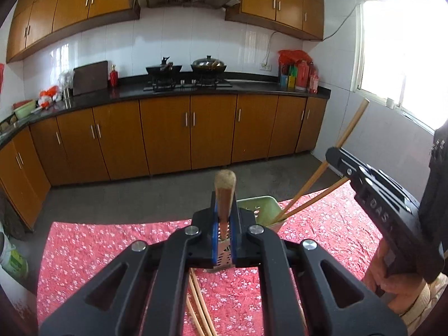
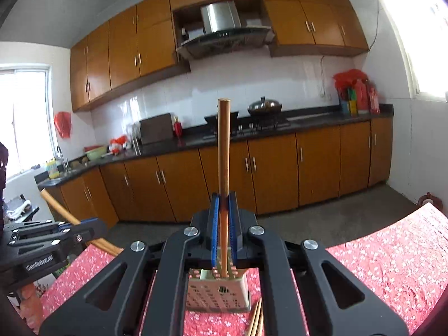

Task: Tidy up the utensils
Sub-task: 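Drop the chopsticks into the holder by opening both tools, then close the left tool on a third chopstick while the right tool grasps one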

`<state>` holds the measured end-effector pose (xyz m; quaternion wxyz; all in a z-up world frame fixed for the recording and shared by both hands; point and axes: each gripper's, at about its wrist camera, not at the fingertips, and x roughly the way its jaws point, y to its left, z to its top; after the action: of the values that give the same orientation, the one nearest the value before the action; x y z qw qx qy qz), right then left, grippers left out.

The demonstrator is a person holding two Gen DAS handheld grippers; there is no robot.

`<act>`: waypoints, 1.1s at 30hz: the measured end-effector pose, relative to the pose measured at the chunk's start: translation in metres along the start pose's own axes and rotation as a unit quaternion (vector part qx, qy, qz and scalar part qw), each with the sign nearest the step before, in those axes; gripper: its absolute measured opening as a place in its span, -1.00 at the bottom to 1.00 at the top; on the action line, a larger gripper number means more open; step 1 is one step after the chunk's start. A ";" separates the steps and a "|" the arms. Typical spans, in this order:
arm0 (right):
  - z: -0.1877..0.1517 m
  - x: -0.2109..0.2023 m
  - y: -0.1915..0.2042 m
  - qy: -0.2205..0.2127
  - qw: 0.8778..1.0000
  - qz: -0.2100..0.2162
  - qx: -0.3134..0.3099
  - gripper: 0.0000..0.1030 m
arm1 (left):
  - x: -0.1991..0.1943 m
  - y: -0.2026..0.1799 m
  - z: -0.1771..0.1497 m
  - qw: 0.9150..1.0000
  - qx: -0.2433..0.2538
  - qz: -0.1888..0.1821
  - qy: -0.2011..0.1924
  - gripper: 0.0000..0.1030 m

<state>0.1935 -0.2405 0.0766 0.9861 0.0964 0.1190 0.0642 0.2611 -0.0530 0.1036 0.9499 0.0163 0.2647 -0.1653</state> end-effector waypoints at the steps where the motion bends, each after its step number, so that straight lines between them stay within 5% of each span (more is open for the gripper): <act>1: -0.001 -0.001 0.001 0.002 1.000 0.000 0.000 -0.85 | 0.003 0.002 -0.002 1.000 -0.005 -0.001 0.002 -0.85; 5: 0.001 -0.008 0.002 0.003 1.000 -0.001 -0.005 -0.79 | 0.002 0.007 -0.004 1.000 -0.021 -0.003 -0.005 -0.77; 9: 0.007 -0.026 -0.003 -0.012 1.000 -0.003 0.001 -0.39 | -0.017 0.007 -0.008 0.999 -0.023 0.007 -0.028 -0.68; 17: -0.003 -0.073 -0.025 -0.016 0.999 -0.029 0.005 -0.39 | -0.068 0.027 -0.034 0.996 -0.047 0.030 -0.063 -0.50; 20: -0.030 -0.079 -0.040 0.019 0.999 -0.050 0.008 -0.39 | -0.075 0.041 -0.066 0.996 -0.055 0.059 -0.050 -0.44; 25: -0.104 -0.049 -0.058 0.158 0.985 -0.058 0.027 -0.45 | -0.047 0.064 -0.136 0.993 -0.076 0.081 0.035 -0.40; 29: -0.156 -0.026 -0.046 0.248 0.968 -0.025 0.039 -0.56 | -0.019 0.075 -0.189 0.986 -0.108 0.068 0.104 -0.40; 33: -0.180 -0.012 -0.033 0.284 0.958 -0.018 0.035 -0.61 | -0.009 0.075 -0.218 0.982 -0.121 0.057 0.132 -0.40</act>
<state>0.1411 -0.2426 -0.0991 0.9086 0.1068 0.3983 0.0670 0.1694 0.0463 -0.0831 0.9095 -0.0616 0.4044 -0.0741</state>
